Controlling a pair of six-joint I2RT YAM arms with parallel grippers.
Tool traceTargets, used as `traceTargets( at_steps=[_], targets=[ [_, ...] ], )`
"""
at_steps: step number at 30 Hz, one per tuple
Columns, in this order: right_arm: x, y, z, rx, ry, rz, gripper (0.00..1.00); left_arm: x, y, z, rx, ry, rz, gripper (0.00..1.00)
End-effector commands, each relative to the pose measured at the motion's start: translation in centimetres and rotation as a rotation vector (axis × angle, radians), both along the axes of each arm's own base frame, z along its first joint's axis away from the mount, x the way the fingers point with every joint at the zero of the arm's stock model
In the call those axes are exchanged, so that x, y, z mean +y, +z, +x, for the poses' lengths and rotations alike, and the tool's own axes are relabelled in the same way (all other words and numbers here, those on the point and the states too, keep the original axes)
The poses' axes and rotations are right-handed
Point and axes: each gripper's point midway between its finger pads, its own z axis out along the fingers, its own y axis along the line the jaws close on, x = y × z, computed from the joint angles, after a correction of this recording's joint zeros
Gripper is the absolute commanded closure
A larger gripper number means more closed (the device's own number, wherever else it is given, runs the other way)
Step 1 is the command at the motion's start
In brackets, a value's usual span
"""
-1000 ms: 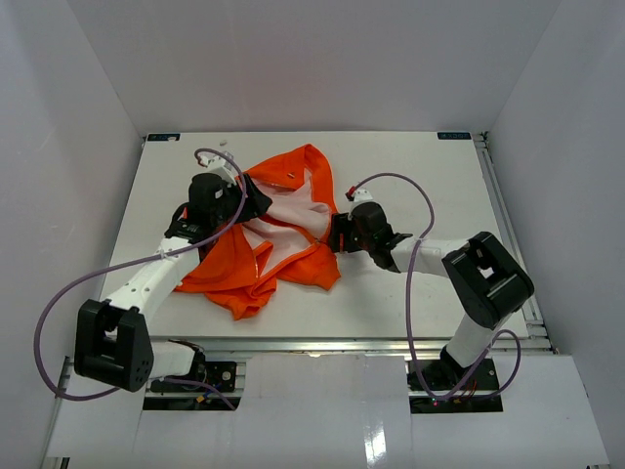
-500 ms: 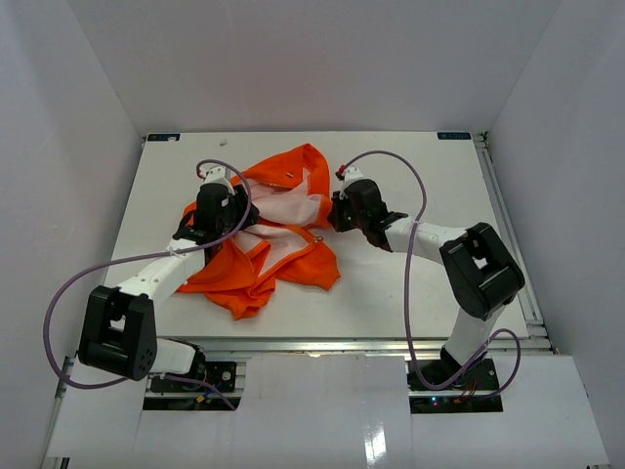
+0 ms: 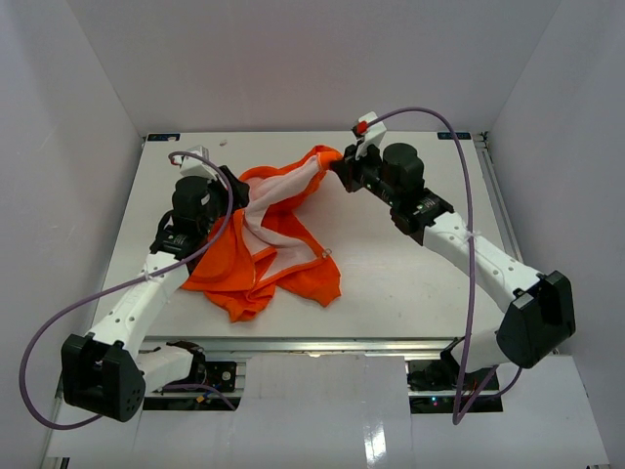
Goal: Zip up the jacket
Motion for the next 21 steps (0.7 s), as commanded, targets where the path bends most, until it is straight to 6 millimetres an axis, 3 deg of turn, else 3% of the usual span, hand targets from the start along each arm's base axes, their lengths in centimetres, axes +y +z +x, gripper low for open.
traceTargets(
  at_steps=[1, 4, 8, 13, 16, 21],
  targets=[
    [0.0, 4.3, -1.3, -0.098, 0.06, 0.029, 0.92, -2.5, -0.1, -1.4, 0.029, -0.159, -0.023, 0.31],
    [-0.6, 5.0, -1.0, -0.103, 0.028, 0.024, 0.92, -3.8, -0.9, -2.4, 0.044, -0.226, -0.033, 0.31],
    [-3.5, 4.8, 0.3, -0.074, -0.156, 0.004, 0.92, -4.4, -2.5, -3.3, 0.085, -0.251, -0.008, 0.31],
    [-10.5, 3.1, 2.2, -0.024, -0.474, -0.013, 0.92, -4.1, -5.1, -4.7, 0.135, -0.241, -0.005, 0.31],
    [-14.1, 1.9, 2.5, 0.023, -0.571, 0.008, 0.92, -3.9, -6.7, -5.7, 0.16, -0.242, -0.007, 0.3],
    [-20.3, -3.1, 1.7, 0.13, -0.76, -0.013, 0.92, -3.9, -8.2, -6.8, 0.185, -0.244, 0.002, 0.3]
  ],
)
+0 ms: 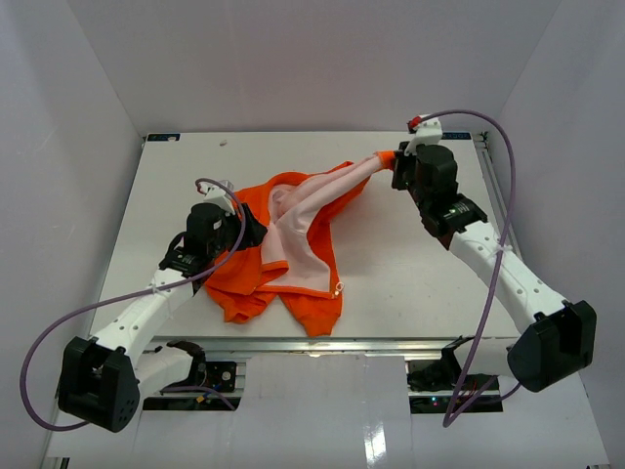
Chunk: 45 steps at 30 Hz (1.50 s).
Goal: Zip up the jacket
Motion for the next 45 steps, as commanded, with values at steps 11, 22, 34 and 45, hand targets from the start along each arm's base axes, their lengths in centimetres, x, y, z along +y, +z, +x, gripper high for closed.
traceTargets(
  at_steps=[11, 22, 34, 45],
  targets=[
    [-13.9, -9.2, -5.0, 0.145, -0.489, 0.087, 0.87, 1.9, 0.3, -1.2, -0.046, 0.129, -0.017, 0.3],
    [-8.7, -4.0, -6.4, 0.108, -0.163, 0.058, 0.26, 4.4, -2.2, -0.6, 0.008, 0.284, -0.089, 0.25],
    [16.4, -5.4, -13.8, 0.034, 0.707, -0.215, 0.23, 10.6, 2.9, -1.5, -0.088, 0.473, -0.312, 0.21],
    [29.0, -13.9, -18.0, -0.013, 1.089, -0.444, 0.24, 11.8, 12.4, -3.8, -0.25, 0.454, -0.282, 0.19]
  ],
)
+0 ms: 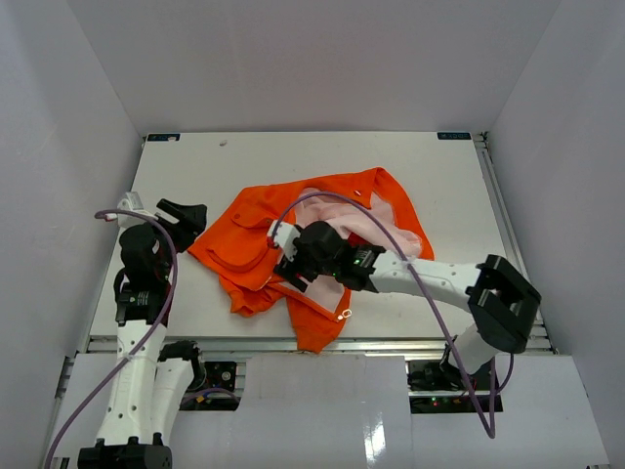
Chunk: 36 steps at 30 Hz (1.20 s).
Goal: Zip up the jacket
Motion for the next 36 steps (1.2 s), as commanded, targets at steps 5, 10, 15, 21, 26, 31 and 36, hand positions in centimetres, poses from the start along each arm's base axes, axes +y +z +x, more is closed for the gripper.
traceTargets(
  at_steps=[5, 10, 15, 21, 26, 31, 36],
  targets=[
    [7.7, 0.4, -1.9, -0.132, 0.249, 0.038, 0.27, 0.2, 4.3, -2.3, -0.048, -0.012, 0.088, 0.17],
    [9.0, -1.4, -2.7, -0.147, 0.284, 0.032, 0.29, 0.0, 4.4, -2.1, -0.038, -0.035, 0.104, 0.16],
    [10.1, -3.7, -3.0, -0.141, 0.308, 0.001, 0.32, -0.5, 4.2, -1.9, -0.035, -0.066, 0.115, 0.16],
    [11.3, -4.7, -2.8, -0.166, 0.288, -0.001, 0.35, -0.4, 3.4, -1.5, -0.016, -0.068, 0.122, 0.16],
    [11.2, -4.3, 0.8, -0.277, 0.099, 0.005, 0.53, -0.5, 2.8, -1.3, -0.009, -0.075, 0.126, 0.16],
    [10.5, 0.0, 2.4, -0.366, -0.004, 0.101, 0.83, -0.9, 1.8, -1.0, 0.007, -0.097, 0.107, 0.16],
    [9.1, 5.7, 6.2, -0.441, -0.163, 0.18, 0.92, -1.8, 0.6, -0.7, 0.011, -0.142, 0.069, 0.16]
  ],
)
